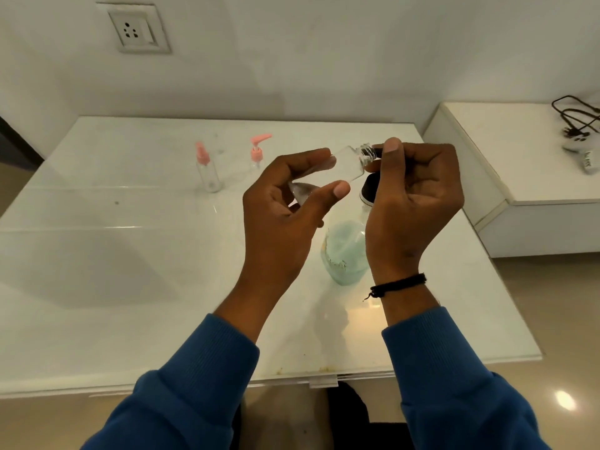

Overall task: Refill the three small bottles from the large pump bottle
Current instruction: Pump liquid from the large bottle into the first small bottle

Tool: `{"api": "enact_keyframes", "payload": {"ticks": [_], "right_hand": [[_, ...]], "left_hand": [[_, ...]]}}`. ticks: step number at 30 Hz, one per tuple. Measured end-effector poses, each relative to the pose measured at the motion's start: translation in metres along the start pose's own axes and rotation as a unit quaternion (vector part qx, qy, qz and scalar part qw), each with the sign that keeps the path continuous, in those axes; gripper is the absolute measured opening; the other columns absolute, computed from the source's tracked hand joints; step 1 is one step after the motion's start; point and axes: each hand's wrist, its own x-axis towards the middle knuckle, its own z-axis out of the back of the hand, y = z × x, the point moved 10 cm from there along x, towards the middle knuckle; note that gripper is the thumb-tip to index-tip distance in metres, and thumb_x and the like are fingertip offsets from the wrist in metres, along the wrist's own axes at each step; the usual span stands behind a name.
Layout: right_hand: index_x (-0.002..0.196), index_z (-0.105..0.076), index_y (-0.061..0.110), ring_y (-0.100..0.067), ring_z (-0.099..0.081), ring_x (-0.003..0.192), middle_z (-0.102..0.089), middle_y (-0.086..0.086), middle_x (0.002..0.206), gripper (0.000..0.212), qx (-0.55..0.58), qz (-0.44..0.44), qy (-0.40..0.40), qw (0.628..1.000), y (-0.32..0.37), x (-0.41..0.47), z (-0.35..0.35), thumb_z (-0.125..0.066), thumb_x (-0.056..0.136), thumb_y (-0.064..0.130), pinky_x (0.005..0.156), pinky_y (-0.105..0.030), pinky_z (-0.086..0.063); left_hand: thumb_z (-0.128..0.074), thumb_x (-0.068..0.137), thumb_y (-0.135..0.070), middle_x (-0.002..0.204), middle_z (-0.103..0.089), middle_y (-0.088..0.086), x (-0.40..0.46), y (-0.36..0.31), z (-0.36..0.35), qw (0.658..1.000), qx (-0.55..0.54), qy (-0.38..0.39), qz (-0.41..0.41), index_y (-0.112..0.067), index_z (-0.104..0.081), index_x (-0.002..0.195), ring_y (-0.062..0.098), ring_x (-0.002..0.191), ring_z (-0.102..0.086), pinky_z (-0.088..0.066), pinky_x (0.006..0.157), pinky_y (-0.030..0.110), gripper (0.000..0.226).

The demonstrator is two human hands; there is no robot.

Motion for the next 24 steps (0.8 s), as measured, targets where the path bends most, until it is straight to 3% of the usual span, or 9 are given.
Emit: {"api": "enact_keyframes", "payload": {"ticks": [3, 5, 8, 12, 16, 24], "right_hand": [[0.089, -0.065, 0.011, -0.007, -0.066, 0.074, -0.066, 0.006, 0.080, 0.009, -0.013, 0.008, 0.011, 1.000, 0.000, 0.003, -0.001, -0.070, 0.095, 0.007, 0.070, -0.013, -0.053], [0.090, -0.067, 0.010, -0.007, -0.063, 0.077, -0.065, 0.000, 0.084, 0.006, -0.034, 0.031, 0.011, 0.999, 0.003, 0.002, 0.000, -0.071, 0.094, 0.009, 0.071, -0.011, -0.051], [0.086, -0.071, 0.004, -0.008, -0.059, 0.081, -0.061, 0.001, 0.088, 0.012, -0.072, 0.068, -0.009, 0.995, 0.007, 0.002, 0.004, -0.074, 0.093, 0.013, 0.069, -0.020, -0.055], [0.081, -0.074, 0.000, -0.009, -0.060, 0.081, -0.060, 0.003, 0.090, 0.015, -0.098, 0.127, -0.006, 0.987, 0.018, 0.004, 0.006, -0.078, 0.091, 0.011, 0.070, -0.018, -0.054], [0.078, -0.075, 0.001, -0.012, -0.061, 0.076, -0.060, 0.004, 0.084, 0.018, -0.107, 0.160, 0.004, 0.981, 0.024, 0.004, 0.006, -0.080, 0.090, 0.012, 0.065, -0.027, -0.057], [0.072, -0.073, -0.001, -0.011, -0.061, 0.075, -0.069, -0.012, 0.078, 0.023, -0.125, 0.197, 0.009, 0.972, 0.029, 0.004, 0.005, -0.078, 0.091, 0.011, 0.065, -0.022, -0.054]], "left_hand": [[-0.082, 0.083, -0.018, 0.118, -0.071, -0.008, 0.000, 0.001, 0.001, 1.000, -0.015, -0.006, 0.017, -0.017, -0.069, 0.121, 0.013, 0.082, -0.072, -0.058, 0.063, 0.018, 0.040], [-0.082, 0.083, -0.018, 0.114, -0.071, -0.013, 0.000, 0.002, 0.001, 1.000, -0.019, 0.005, 0.020, -0.020, -0.069, 0.122, 0.010, 0.086, -0.073, -0.061, 0.072, 0.023, 0.041], [-0.081, 0.084, -0.016, 0.118, -0.071, -0.007, -0.003, 0.003, -0.001, 0.999, -0.013, 0.028, 0.014, -0.024, -0.067, 0.124, 0.010, 0.093, -0.073, -0.059, 0.085, 0.023, 0.043], [-0.082, 0.082, -0.009, 0.115, -0.072, -0.005, -0.004, 0.008, 0.005, 0.999, -0.029, 0.016, 0.021, -0.019, -0.068, 0.122, 0.006, 0.096, -0.073, -0.057, 0.083, 0.019, 0.044], [-0.086, 0.077, -0.011, 0.112, -0.076, 0.000, -0.003, 0.010, 0.016, 0.999, -0.023, -0.029, 0.011, -0.010, -0.071, 0.117, 0.013, 0.099, -0.074, -0.060, 0.087, 0.029, 0.042], [-0.087, 0.075, -0.008, 0.109, -0.077, 0.001, -0.007, 0.008, 0.014, 1.000, -0.025, -0.012, 0.006, -0.008, -0.074, 0.114, 0.018, 0.096, -0.075, -0.062, 0.088, 0.037, 0.041]]}}
